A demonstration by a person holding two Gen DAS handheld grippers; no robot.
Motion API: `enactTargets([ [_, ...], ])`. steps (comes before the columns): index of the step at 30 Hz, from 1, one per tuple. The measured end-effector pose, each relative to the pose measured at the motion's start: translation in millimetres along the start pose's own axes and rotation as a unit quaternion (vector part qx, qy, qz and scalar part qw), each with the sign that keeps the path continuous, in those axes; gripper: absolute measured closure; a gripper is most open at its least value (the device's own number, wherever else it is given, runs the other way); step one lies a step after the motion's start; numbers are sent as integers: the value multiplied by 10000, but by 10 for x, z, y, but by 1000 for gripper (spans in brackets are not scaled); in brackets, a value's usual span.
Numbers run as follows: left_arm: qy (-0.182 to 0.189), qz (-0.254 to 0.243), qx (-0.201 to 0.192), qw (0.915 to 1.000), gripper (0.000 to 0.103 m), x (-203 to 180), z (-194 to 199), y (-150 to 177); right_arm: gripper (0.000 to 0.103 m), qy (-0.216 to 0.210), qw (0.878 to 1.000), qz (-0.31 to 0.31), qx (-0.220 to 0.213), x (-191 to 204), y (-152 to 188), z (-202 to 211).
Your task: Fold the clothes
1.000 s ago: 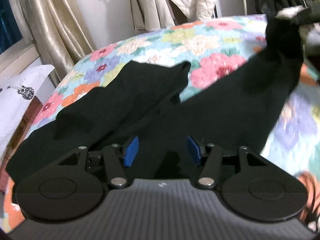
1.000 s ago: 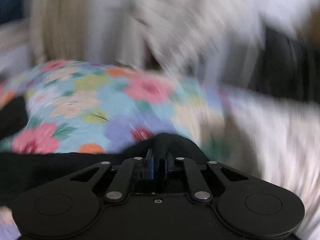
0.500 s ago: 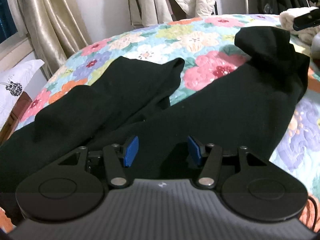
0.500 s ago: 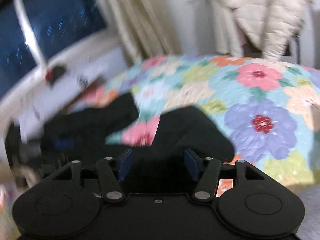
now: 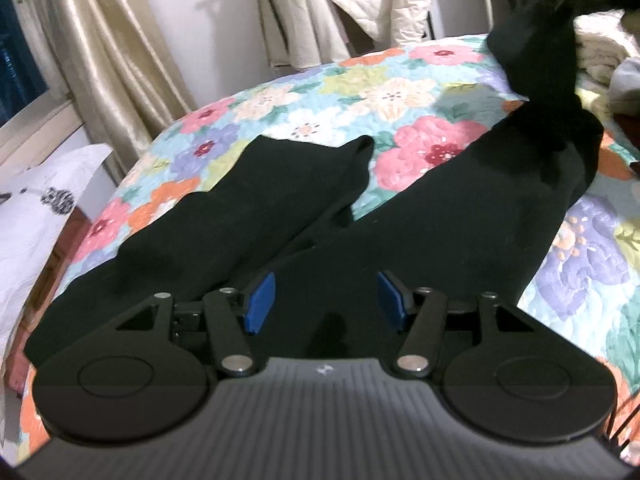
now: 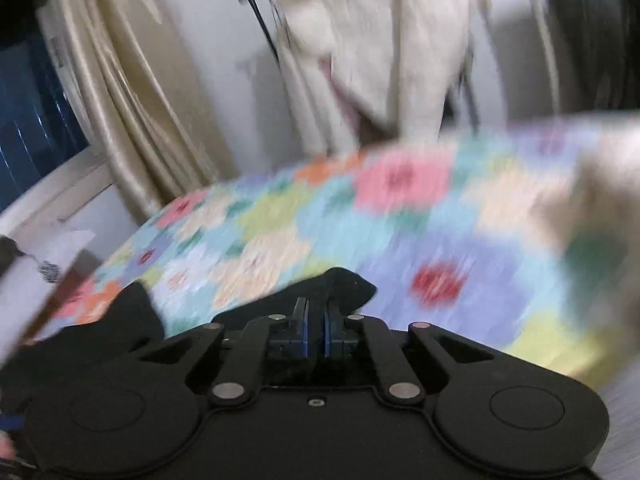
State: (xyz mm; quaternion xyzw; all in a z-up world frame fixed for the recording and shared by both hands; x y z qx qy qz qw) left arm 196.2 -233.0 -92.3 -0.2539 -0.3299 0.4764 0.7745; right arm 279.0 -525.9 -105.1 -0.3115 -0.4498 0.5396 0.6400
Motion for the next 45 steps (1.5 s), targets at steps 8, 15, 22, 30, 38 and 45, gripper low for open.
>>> enactTargets([
  [8,-178,382,-3,9991,47,289,146,-45,87,3093,9453,983,-333,-1345,-459,800],
  [15,-450,852,179,9952,46,655,491,-18,48,2999,9533,122,-323,-1558,-398,1162],
  [22,-412,344,313,9981,44,1345,1124,-194,40,182,9904,748,-1145,-14,-704,1546],
  [30,-412,572,-221,9973,21,2173,1912,-185,19,-2076,9543,1901,-1000,2332,-429,1808],
  [38,-247,3564,44,9340,27,2763,337,562,30,-2690,9020,3345,-472,4125,544,1343],
  [45,497,3871,371,9200,46,2560,-152,987,75,-2066,8621,4610,406,4632,1499,226],
])
Point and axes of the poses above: each gripper's, at about its wrist camera, not at the fingertips, and z roughly against the way its jaws point, x to its left, y to its underside, the point moved 10 cm from there along -z, roughly the way its jaws point, and after that the axes turned 1 degree about z, right-handed, at the moved point
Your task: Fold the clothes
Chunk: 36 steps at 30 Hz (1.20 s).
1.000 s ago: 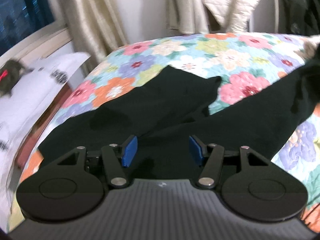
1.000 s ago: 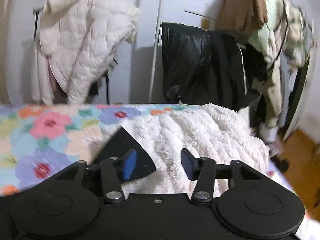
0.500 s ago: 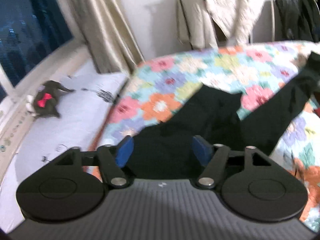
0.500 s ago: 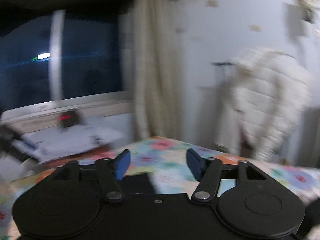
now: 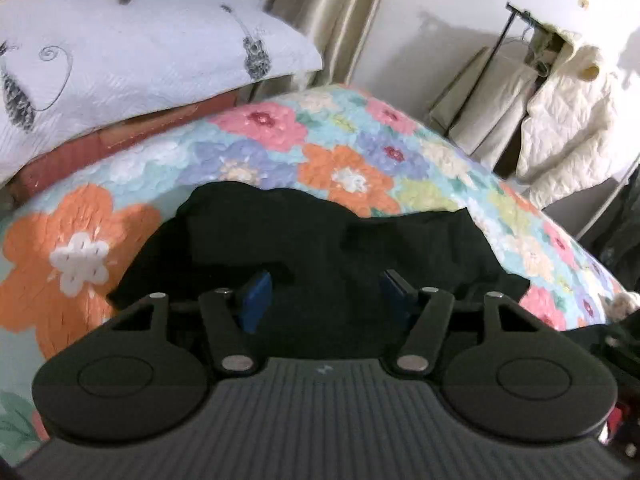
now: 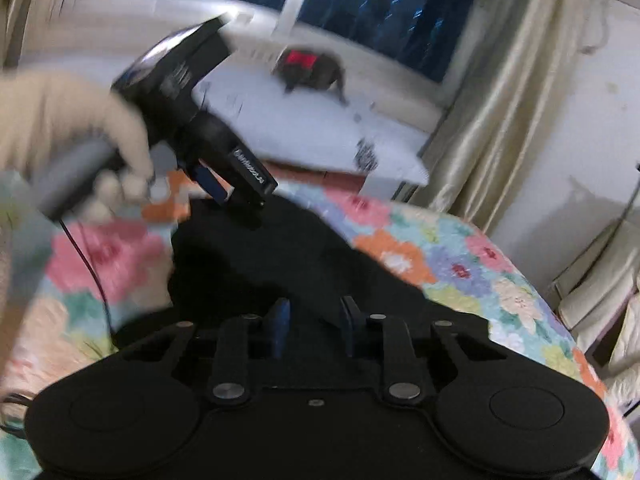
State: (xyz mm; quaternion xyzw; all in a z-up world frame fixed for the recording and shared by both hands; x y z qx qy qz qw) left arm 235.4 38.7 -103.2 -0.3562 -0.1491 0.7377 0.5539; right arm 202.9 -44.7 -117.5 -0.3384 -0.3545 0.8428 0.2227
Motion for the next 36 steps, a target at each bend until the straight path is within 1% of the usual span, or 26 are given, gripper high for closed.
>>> enactTargets([
  [1,70,46,64,9999,49,31,-67,25,74,-53,10000,-9,22,26,1,-126],
  [2,242,181,17,9995,49,55,-89,10,74,-156,9999,-17,64,69,-8,-247],
  [3,431,336,-40,9985,51,80,-99,-10,70,-167,9996,176,142,158,-12,-362],
  [4,619,491,-97,9968,56,106,-108,-32,67,-161,9988,403,225,254,-14,-476],
  [5,646,584,-132,9961,63,147,-120,-51,66,-106,9970,702,324,325,1,-605],
  [7,417,429,-219,9980,76,191,-127,-116,65,-38,9919,1172,481,445,-6,-830],
  [8,312,322,-275,9986,76,187,-131,-148,64,-103,9905,1284,484,510,-39,-941],
  [9,302,291,-310,9986,76,180,-134,-181,59,-146,9895,1350,498,541,-62,-1006],
  [11,365,380,-453,9976,76,155,-127,-280,58,-88,9881,1450,499,564,-127,-1181],
  [12,405,442,-630,9962,76,161,-85,-364,59,-78,9875,1500,486,559,-155,-1239],
  [13,411,480,-832,9945,75,189,-16,-452,73,-123,9886,1424,480,535,-189,-1280],
  [14,382,512,-1092,9920,73,223,72,-538,87,-177,9899,1326,476,508,-225,-1319],
  [15,345,545,-1366,9885,72,257,165,-623,94,-356,9941,932,429,430,-290,-1314],
  [16,400,534,-1530,9860,70,276,212,-662,95,-435,9975,484,288,295,-354,-1255],
  [18,553,491,-1803,9808,68,304,285,-718,95,-510,9979,-390,2,-24,-452,-1100],
  [20,989,487,-1773,9780,64,238,182,-668,95,-680,9872,-1419,-264,-418,-454,-887],
  [22,1378,574,-1427,9784,64,125,-34,-560,95,-688,9754,-2043,-457,-792,-365,-706],
  [25,1483,447,-1136,9814,63,-81,-209,-529,94,-1053,9581,-2597,-595,-1077,-210,-605],
  [27,1472,180,-1137,9824,61,-232,-215,-538,94,-1307,9441,-2948,-679,-1261,-109,-541],
  [28,1475,69,-1120,9827,57,-286,-231,-520,94,-1433,9364,-3122,-721,-1354,-60,-508],
  [29,1526,8,-1093,9822,55,-322,-249,-491,95,-1394,9378,-3110,-661,-1390,-5,-523],
  [30,1589,-43,-1066,9815,55,-354,-267,-459,96,-1195,9424,-3061,-621,-1415,35,-569],
  [31,1660,-55,-998,9810,55,-376,-304,-428,96,-1127,9424,-3087,-617,-1443,54,-596],
  [32,1691,-78,-937,9811,53,-395,-326,-405,96,-1249,9364,-3206,-692,-1464,78,-587],
  [33,1712,-105,-880,9812,52,-413,-344,-384,96,-1499,9240,-3415,-841,-1474,90,-567],
  [36,1786,-440,-714,9803,41,-518,-400,-264,96,-1624,9075,-3736,-1027,-1532,103,-675],
])
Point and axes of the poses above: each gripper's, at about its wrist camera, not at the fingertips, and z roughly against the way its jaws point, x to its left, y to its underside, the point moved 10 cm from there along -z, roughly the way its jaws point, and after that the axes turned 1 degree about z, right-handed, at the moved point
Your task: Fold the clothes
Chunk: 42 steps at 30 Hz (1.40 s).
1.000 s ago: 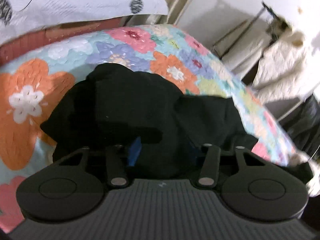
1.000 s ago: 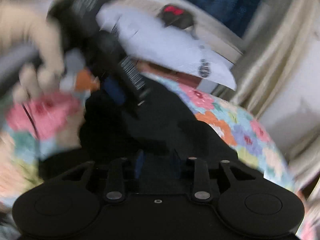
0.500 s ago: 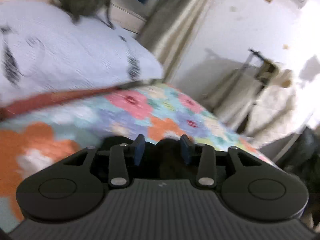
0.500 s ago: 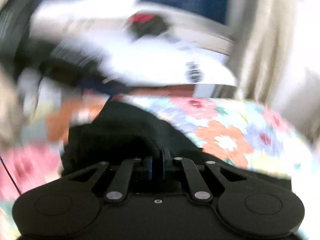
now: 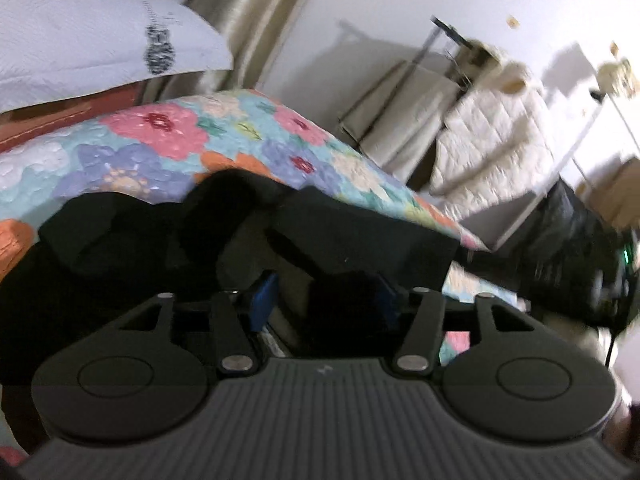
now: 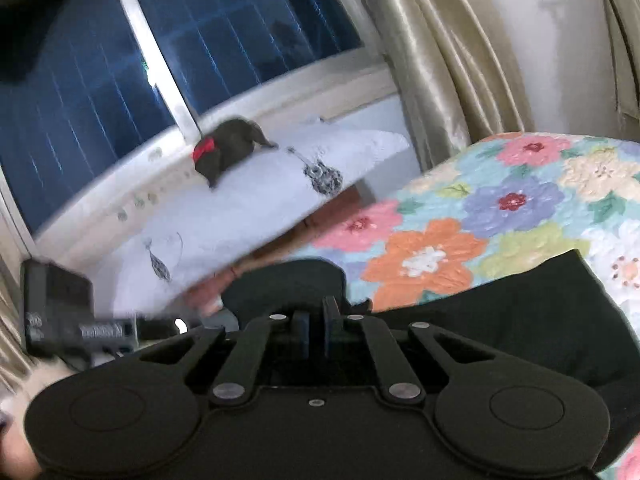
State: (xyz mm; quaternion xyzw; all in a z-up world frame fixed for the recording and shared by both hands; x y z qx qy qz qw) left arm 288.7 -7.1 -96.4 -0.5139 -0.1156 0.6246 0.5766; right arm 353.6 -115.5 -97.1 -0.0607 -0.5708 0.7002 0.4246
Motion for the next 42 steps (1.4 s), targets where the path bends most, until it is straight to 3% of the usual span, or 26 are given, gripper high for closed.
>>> enactTargets([
  [2,37,-172,341,9993,29,-64,-71,157,96,-262,9981,-491,-264,-71,-59,54],
  [5,-178,-376,892,9951,26,-138,-298,409,96,-311,9939,-907,-549,-190,-150,190],
  [8,-599,-499,1215,9895,26,-113,-421,525,96,109,9945,-822,-639,-321,-256,333],
  [11,-647,-268,1244,9898,28,-61,-338,507,97,642,9917,-728,-843,-530,-436,609],
  [15,-910,-5,1304,9873,28,59,-154,521,98,1827,9739,-736,-1126,-1147,-717,1347],
  [18,-1045,-52,1283,9862,28,72,-32,518,99,3057,9437,-498,-1160,-1727,-848,1964],
  [22,-1176,-124,1365,9836,26,89,-65,550,99,4387,8865,-740,-1271,-2496,-835,2781],
  [26,-1259,-89,1467,9811,26,119,-129,618,97,5312,8350,-986,-1043,-3070,-530,3288],
  [27,-1264,-85,1471,9810,26,125,-124,624,89,5451,8256,-1084,-976,-3142,-425,3361],
  [29,-1294,-94,1473,9806,26,123,-103,631,86,5587,8146,-1237,-941,-3168,-232,3475],
  [30,-1330,-109,1471,9801,26,117,-88,638,82,5583,8137,-1276,-994,-3119,-155,3522],
  [31,-1380,-133,1464,9795,26,99,-71,644,71,5525,8176,-1231,-1057,-2995,-105,3557],
  [33,-1574,-268,1457,9764,26,59,12,657,60,5353,8292,-1105,-1166,-2705,-10,3609],
  [38,-1871,-583,1223,9730,25,-92,376,726,50,4250,8918,-1135,-1058,-1753,398,3551],
  [42,-2122,-585,1279,9671,25,-56,626,851,48,3289,9388,-733,-716,-986,786,3259],
])
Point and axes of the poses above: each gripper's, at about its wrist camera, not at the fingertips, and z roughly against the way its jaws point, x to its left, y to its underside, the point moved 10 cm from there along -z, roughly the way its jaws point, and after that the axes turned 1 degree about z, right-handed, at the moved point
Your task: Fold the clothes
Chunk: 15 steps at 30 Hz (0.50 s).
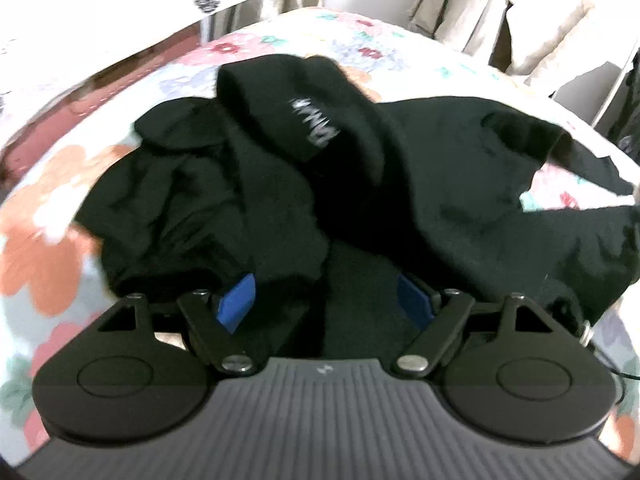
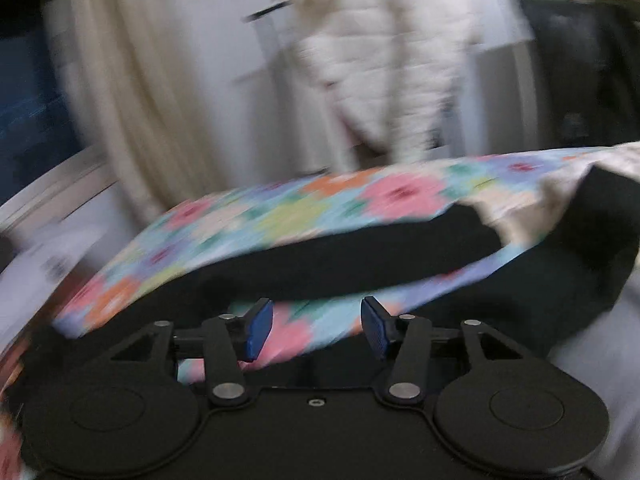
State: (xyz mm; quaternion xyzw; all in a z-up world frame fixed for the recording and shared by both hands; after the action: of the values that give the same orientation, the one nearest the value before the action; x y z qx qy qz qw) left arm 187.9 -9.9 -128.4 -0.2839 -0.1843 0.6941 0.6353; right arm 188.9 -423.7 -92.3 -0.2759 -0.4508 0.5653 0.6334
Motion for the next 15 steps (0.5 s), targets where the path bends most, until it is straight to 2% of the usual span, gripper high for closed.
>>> enactTargets([
  [1,-27,53,61,10000,25,33,26,42,47,-324,9993,169,-5,175,120,46],
  [3,145,265,154,9994,24,63,67,99,44,-1001,9929,634,-84,535,383,114],
  [5,290,382,282,9985,17,65,49,161,43,-1333,9831,1209,346,862,669,78],
  [7,240,429,502,9975,16,55,-47,258,43,-1490,9698,1884,415,1132,813,110],
  [10,107,688,976,9928,16,77,-242,413,43,-1774,9684,1746,148,1244,696,276],
  [13,159,956,1011,9901,9,93,-285,427,42,-1732,9772,1213,-199,1145,395,532],
  [15,153,993,1051,9894,8,86,-266,448,41,-1764,9778,1052,-409,1092,172,796],
])
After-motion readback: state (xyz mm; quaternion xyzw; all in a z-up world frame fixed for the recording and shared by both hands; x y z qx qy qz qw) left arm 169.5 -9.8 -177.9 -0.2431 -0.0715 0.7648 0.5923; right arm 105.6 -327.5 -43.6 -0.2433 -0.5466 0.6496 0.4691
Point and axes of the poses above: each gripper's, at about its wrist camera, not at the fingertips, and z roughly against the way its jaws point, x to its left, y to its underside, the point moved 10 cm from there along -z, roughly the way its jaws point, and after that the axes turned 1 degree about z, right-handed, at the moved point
